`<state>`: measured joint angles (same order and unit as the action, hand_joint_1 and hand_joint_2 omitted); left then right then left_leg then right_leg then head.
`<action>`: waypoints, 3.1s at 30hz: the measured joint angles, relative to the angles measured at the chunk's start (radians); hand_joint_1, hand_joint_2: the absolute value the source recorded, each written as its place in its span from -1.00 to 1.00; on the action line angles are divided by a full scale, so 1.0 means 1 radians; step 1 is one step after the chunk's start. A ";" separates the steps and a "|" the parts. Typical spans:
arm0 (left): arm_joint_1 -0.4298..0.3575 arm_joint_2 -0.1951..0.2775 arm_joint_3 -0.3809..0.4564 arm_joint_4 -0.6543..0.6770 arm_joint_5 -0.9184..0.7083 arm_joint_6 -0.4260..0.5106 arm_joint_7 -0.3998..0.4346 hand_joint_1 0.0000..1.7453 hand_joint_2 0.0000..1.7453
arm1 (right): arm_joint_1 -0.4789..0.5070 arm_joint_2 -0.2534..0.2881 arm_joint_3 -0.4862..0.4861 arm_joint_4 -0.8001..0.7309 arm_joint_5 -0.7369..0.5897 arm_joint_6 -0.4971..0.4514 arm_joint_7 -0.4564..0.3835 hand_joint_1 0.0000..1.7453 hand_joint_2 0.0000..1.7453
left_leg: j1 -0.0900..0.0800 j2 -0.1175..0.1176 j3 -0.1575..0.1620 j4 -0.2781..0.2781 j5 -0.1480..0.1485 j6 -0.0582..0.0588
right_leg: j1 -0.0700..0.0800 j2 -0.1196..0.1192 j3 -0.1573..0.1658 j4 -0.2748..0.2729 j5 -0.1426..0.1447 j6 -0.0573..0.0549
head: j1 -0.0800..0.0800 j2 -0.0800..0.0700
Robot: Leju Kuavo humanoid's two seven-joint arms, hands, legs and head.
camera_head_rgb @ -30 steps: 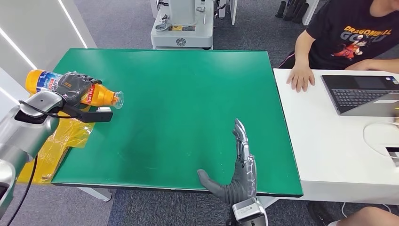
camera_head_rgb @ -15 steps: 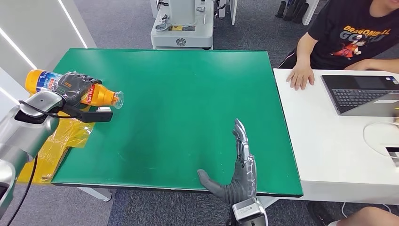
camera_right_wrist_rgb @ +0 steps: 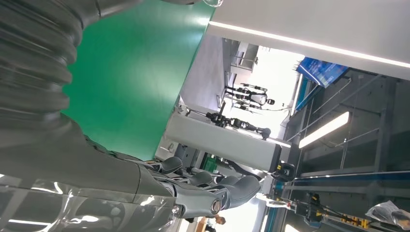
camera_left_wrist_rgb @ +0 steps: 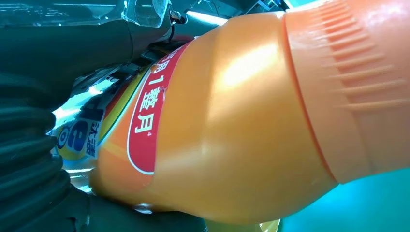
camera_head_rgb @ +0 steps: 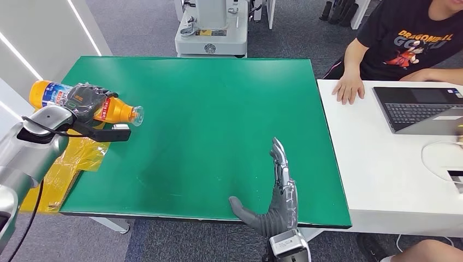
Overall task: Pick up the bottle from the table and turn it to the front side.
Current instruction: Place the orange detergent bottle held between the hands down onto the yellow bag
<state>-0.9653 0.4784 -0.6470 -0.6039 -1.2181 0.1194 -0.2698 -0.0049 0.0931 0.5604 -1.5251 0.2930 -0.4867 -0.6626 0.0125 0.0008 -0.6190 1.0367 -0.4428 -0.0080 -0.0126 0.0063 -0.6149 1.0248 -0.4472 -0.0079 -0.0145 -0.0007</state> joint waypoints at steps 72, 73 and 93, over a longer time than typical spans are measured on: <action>0.000 0.000 0.000 0.000 0.000 0.000 0.000 1.00 1.00 | 0.000 0.000 0.000 0.000 0.000 0.000 0.000 -1.00 1.00 | 0.000 0.000 0.000 0.000 0.000 0.000 | 0.000 0.000 0.000 0.000 0.000 0.000 | 0.000 0.000; 0.000 0.000 0.000 0.000 0.000 0.000 0.000 1.00 1.00 | 0.000 0.000 0.000 0.000 0.000 0.000 0.000 -1.00 1.00 | 0.000 0.000 0.000 0.000 0.000 0.000 | 0.000 0.000 0.000 0.000 0.000 0.000 | 0.000 0.000; 0.000 0.000 0.000 0.000 0.000 0.000 0.000 1.00 1.00 | 0.000 0.000 0.000 0.000 0.000 0.000 0.000 -1.00 1.00 | 0.000 0.000 0.000 0.000 0.000 0.000 | 0.000 0.000 0.000 0.000 0.000 0.000 | 0.000 0.000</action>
<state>-0.9653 0.4784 -0.6474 -0.6039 -1.2181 0.1194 -0.2697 -0.0049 0.0931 0.5604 -1.5251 0.2932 -0.4866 -0.6626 0.0125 0.0008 -0.6192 1.0366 -0.4428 -0.0081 -0.0126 0.0063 -0.6152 1.0248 -0.4473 -0.0080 -0.0145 -0.0004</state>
